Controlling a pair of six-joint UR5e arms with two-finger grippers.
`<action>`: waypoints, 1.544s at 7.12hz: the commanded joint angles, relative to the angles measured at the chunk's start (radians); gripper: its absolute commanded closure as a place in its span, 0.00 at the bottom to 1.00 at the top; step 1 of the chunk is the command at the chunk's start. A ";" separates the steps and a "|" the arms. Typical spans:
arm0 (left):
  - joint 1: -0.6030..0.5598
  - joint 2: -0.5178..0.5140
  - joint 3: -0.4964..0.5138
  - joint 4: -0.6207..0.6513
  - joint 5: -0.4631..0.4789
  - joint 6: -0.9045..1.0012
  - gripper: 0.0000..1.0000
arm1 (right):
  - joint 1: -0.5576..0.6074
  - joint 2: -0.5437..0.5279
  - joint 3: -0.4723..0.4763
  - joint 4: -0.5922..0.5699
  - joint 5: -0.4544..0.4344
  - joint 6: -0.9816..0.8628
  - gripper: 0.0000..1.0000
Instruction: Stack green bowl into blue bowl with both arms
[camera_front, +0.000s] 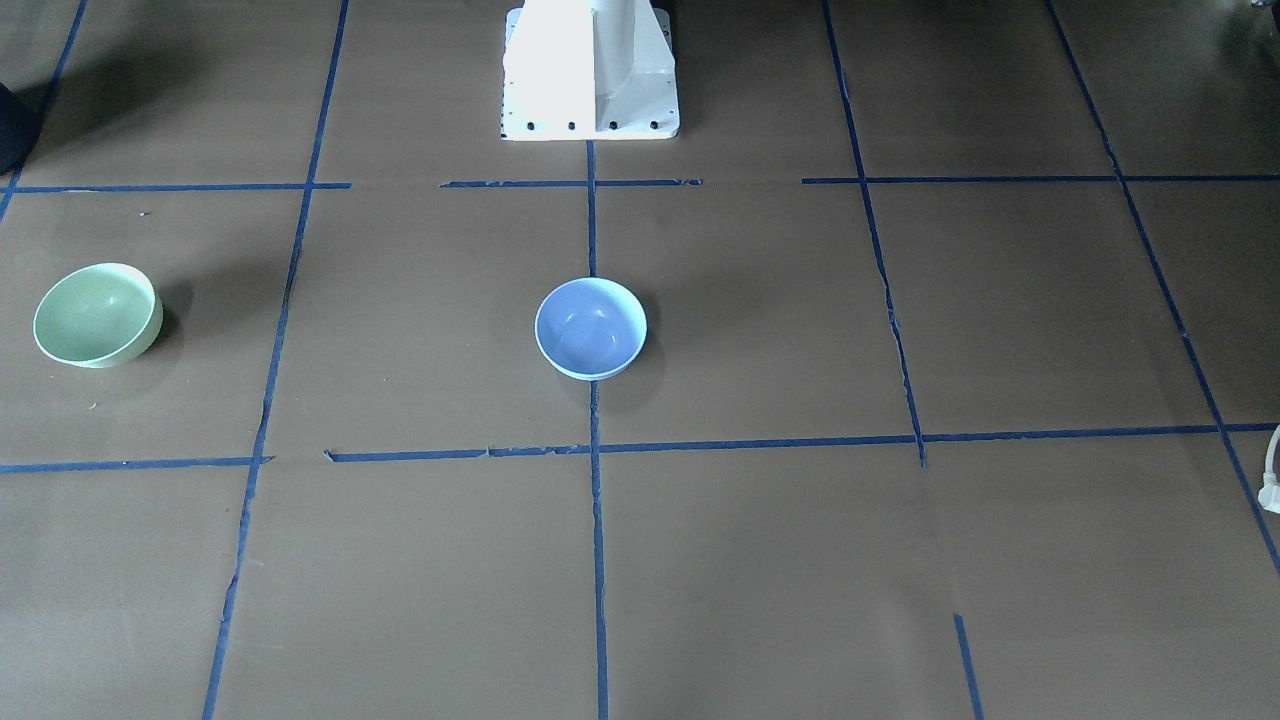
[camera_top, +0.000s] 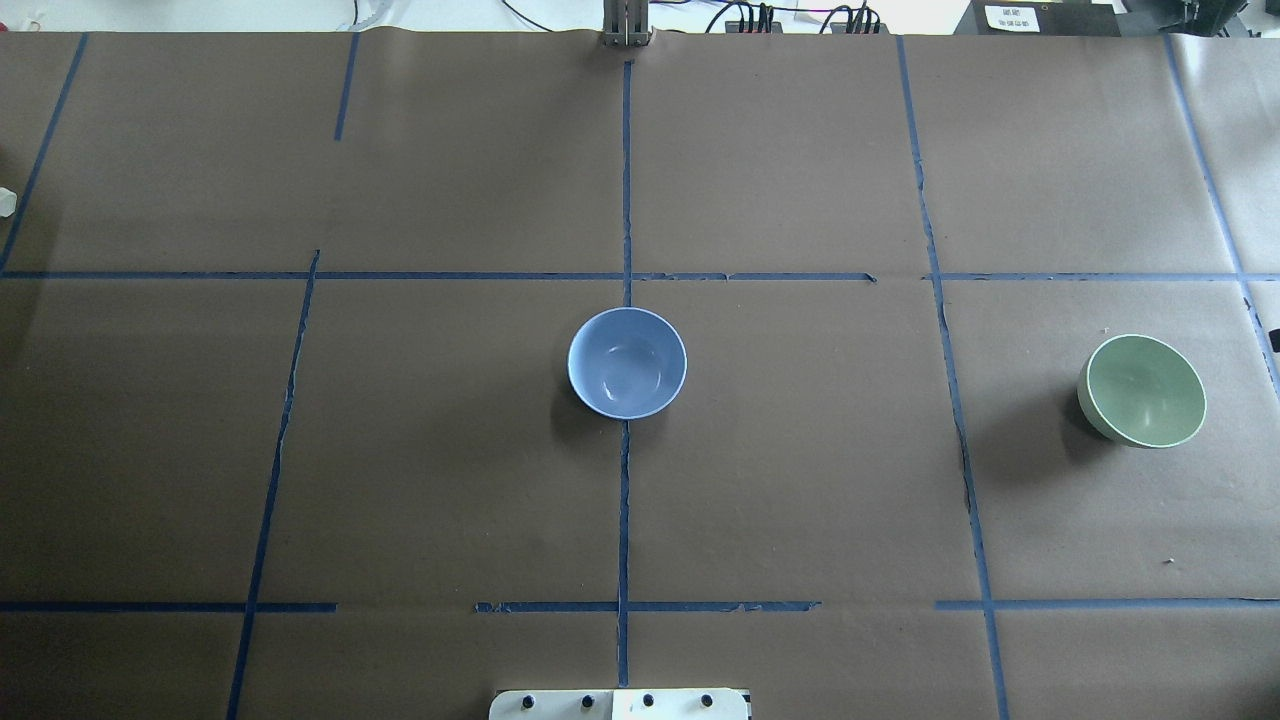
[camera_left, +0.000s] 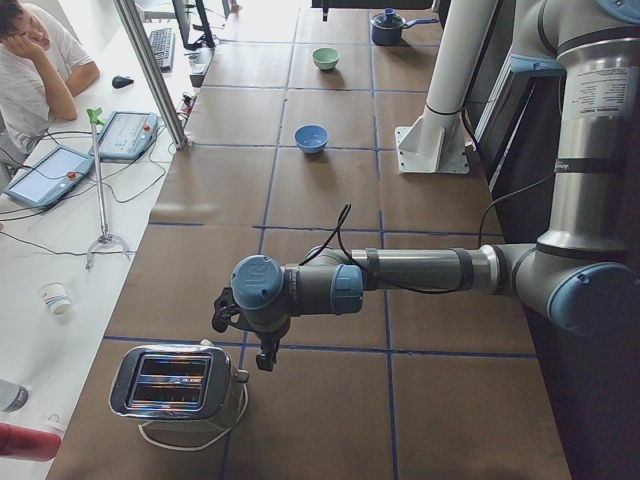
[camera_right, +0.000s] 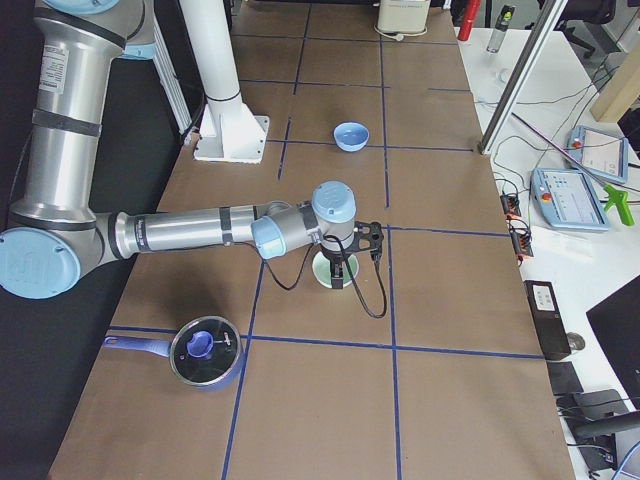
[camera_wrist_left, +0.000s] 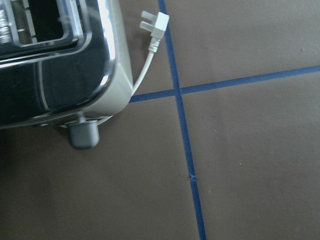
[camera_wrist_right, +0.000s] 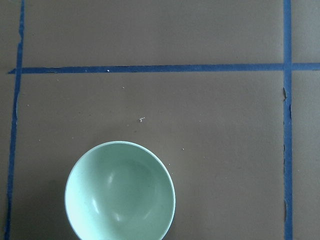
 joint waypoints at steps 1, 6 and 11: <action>-0.014 0.003 0.005 0.000 -0.006 0.004 0.00 | -0.123 -0.024 -0.205 0.443 -0.077 0.247 0.01; -0.016 0.003 0.000 -0.002 -0.004 0.004 0.00 | -0.286 0.002 -0.277 0.567 -0.168 0.348 0.73; -0.016 0.020 -0.001 -0.011 -0.009 0.004 0.00 | -0.285 0.098 -0.196 0.550 -0.085 0.544 1.00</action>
